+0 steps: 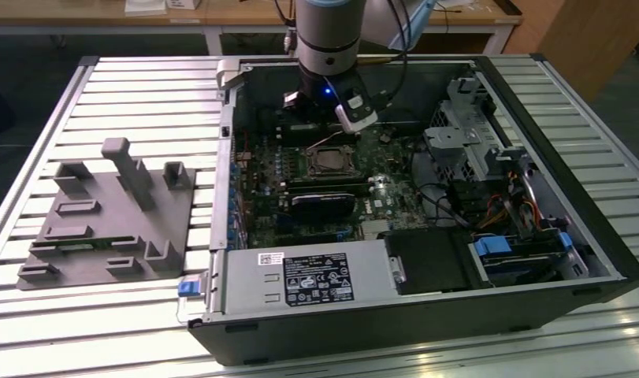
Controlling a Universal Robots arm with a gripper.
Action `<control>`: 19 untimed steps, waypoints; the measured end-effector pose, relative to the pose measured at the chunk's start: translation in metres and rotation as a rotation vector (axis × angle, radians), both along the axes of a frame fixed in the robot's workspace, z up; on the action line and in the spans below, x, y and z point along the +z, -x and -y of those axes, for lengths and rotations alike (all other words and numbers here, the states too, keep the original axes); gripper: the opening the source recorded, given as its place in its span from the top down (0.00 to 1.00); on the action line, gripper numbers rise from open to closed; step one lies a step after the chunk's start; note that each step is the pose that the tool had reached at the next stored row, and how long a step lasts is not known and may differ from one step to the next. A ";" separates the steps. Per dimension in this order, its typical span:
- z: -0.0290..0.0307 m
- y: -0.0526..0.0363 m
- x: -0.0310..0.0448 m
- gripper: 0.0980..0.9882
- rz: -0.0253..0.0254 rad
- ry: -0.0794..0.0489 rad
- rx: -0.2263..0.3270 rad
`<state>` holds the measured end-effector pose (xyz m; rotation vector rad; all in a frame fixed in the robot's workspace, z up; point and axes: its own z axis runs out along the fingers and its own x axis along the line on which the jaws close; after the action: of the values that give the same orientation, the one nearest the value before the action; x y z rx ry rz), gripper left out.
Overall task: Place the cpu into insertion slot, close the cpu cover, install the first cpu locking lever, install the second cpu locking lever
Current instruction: 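Install the first cpu locking lever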
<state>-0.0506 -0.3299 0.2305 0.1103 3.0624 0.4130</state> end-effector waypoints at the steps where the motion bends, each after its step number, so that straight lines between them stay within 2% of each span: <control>1: 0.0000 0.0000 -0.0003 0.99 0.0016 0.000 0.000; 2: 0.0000 0.0000 -0.0010 0.99 0.0066 0.000 0.000; 5: 0.0000 0.0001 -0.0030 0.99 0.0285 0.000 0.000; 8: 0.0000 0.0002 -0.0050 0.99 0.0478 0.000 0.000; 9: 0.0000 0.0002 -0.0054 0.99 0.0514 0.000 0.000; 15: -0.0002 0.0002 -0.0057 0.99 0.0534 0.000 0.000; 19: -0.0003 0.0000 -0.0057 0.99 0.0532 0.005 0.000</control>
<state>-0.0506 -0.3297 0.2248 0.0976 3.0109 0.4020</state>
